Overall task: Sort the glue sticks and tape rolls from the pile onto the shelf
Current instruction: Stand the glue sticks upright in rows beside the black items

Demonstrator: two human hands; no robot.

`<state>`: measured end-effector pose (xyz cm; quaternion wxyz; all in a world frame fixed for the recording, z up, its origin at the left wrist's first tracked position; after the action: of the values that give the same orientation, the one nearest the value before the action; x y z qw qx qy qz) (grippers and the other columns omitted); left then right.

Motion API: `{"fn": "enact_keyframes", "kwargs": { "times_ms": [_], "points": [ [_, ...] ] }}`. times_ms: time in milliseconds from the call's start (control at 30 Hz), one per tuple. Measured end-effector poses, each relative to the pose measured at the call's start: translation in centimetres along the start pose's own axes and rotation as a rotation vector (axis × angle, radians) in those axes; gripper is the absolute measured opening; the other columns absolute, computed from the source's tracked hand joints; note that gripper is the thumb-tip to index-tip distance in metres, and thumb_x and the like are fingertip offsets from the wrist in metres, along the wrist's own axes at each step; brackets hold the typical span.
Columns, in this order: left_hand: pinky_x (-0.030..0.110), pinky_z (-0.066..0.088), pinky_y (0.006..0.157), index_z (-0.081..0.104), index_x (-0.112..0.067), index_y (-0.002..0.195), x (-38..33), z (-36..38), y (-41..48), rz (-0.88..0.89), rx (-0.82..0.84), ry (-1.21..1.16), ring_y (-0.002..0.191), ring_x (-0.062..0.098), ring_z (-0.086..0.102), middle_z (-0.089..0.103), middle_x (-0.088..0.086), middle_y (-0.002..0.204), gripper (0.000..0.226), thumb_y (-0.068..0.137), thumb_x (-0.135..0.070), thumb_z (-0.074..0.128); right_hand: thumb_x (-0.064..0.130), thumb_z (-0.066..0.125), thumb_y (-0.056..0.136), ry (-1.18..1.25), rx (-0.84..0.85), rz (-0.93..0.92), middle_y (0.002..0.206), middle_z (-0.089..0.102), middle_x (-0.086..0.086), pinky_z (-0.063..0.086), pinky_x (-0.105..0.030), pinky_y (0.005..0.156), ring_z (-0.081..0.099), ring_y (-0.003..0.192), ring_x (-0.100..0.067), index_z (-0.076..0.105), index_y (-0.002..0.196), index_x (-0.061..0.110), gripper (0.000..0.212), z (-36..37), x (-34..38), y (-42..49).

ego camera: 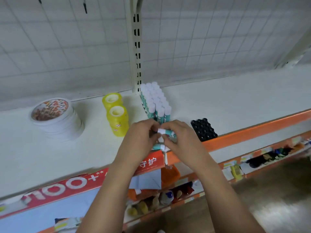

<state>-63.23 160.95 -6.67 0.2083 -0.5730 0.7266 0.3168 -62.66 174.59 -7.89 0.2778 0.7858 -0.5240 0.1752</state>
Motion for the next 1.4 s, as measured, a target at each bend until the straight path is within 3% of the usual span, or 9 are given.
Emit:
{"fn": "enact_keyframes", "kwargs": {
  "times_ms": [167, 300, 500, 700, 900, 1000, 1100, 1300, 1400],
  "points": [
    [0.031, 0.050, 0.074, 0.070, -0.018, 0.090, 0.5, -0.3, -0.7, -0.096, -0.054, -0.026, 0.077, 0.011, 0.063, 0.070, -0.004, 0.083, 0.012, 0.081, -0.011, 0.074, 0.020, 0.066, 0.089, 0.098, 0.047, 0.002, 0.112, 0.061, 0.011, 0.044, -0.020, 0.092, 0.054, 0.107, -0.006, 0.060, 0.123, 0.026, 0.034, -0.5, -0.9, 0.2],
    [0.028, 0.049, 0.073, 0.070, -0.018, 0.089, 0.8, -0.3, -0.9, -0.145, -0.054, 0.025, 0.077, 0.011, 0.063, 0.070, -0.004, 0.083, 0.009, 0.082, -0.015, 0.074, 0.012, 0.069, 0.084, 0.200, 0.051, 0.009, 0.108, 0.061, 0.014, 0.039, -0.003, 0.084, 0.056, 0.100, 0.004, 0.056, 0.119, 0.032, 0.042, -1.1, -1.2, 0.5],
    [0.034, 0.050, 0.079, 0.070, -0.018, 0.104, -0.5, -0.4, -0.9, -0.080, -0.099, 0.099, 0.085, 0.018, 0.062, 0.065, 0.002, 0.097, 0.024, 0.080, -0.017, 0.075, 0.025, 0.077, 0.082, 0.332, -0.041, 0.002, 0.107, 0.060, 0.022, 0.043, 0.000, 0.072, 0.062, 0.087, 0.009, 0.046, 0.118, 0.036, 0.049, -1.7, -0.4, 1.0],
    [0.038, 0.051, 0.068, 0.068, -0.013, 0.082, -1.1, -0.6, -0.8, -0.070, -0.134, 0.075, 0.070, 0.016, 0.062, 0.067, -0.001, 0.074, 0.012, 0.078, -0.019, 0.077, 0.028, 0.078, 0.080, 0.328, -0.105, -0.037, 0.098, 0.064, 0.018, 0.048, -0.007, 0.078, 0.061, 0.089, 0.004, 0.056, 0.110, 0.032, 0.038, -1.9, 0.0, 1.7],
    [0.024, 0.051, 0.068, 0.068, -0.016, 0.090, -0.8, -0.2, -0.8, -0.117, -0.162, 0.012, 0.072, 0.008, 0.063, 0.068, -0.007, 0.079, 0.012, 0.081, -0.021, 0.075, 0.023, 0.075, 0.083, 0.363, -0.124, -0.068, 0.099, 0.066, 0.019, 0.053, -0.013, 0.082, 0.063, 0.091, 0.003, 0.061, 0.113, 0.029, 0.033, -1.9, -0.5, 1.5],
    [0.035, 0.053, 0.071, 0.066, -0.016, 0.093, -0.9, -0.2, -0.5, -0.091, -0.144, 0.054, 0.077, 0.014, 0.063, 0.067, -0.003, 0.084, 0.010, 0.083, -0.019, 0.070, 0.022, 0.073, 0.085, 0.390, -0.124, -0.097, 0.100, 0.062, 0.022, 0.052, -0.012, 0.081, 0.064, 0.091, 0.003, 0.055, 0.120, 0.036, 0.041, -2.2, 0.1, 1.6],
    [0.040, 0.053, 0.074, 0.063, -0.019, 0.097, -1.1, -0.4, -0.5, -0.060, -0.134, 0.054, 0.085, 0.017, 0.060, 0.063, -0.001, 0.093, 0.017, 0.082, -0.015, 0.069, 0.016, 0.066, 0.087, 0.348, -0.137, -0.115, 0.098, 0.061, 0.019, 0.054, -0.015, 0.077, 0.064, 0.088, 0.001, 0.057, 0.106, 0.034, 0.029, -2.5, 0.0, 1.7],
    [0.034, 0.055, 0.077, 0.066, -0.018, 0.110, -1.6, -1.9, -0.5, -0.003, -0.236, -0.053, 0.088, 0.013, 0.063, 0.065, -0.003, 0.104, 0.033, 0.081, -0.004, 0.071, 0.021, 0.067, 0.086, 0.295, -0.038, 0.013, 0.089, 0.060, 0.022, 0.045, -0.004, 0.072, 0.059, 0.087, 0.012, 0.053, 0.098, 0.028, 0.020, -1.5, -1.9, 1.3],
    [0.028, 0.055, 0.080, 0.067, -0.016, 0.114, -1.7, -2.2, -0.5, -0.021, -0.265, -0.119, 0.089, 0.009, 0.066, 0.068, -0.004, 0.106, 0.034, 0.083, -0.005, 0.072, 0.021, 0.067, 0.088, 0.245, -0.054, 0.016, 0.090, 0.060, 0.018, 0.049, -0.012, 0.074, 0.058, 0.088, 0.004, 0.052, 0.101, 0.024, 0.020, -1.0, -1.6, 1.4]
  ]
}}
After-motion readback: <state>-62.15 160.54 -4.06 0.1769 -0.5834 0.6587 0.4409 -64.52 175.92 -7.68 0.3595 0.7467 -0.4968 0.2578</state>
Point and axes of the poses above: each hand's wrist, its own y-axis towards the middle knuckle, its own z-axis out of the palm, x = y × z, the point moved 6 cm from there along y, towards the middle knuckle
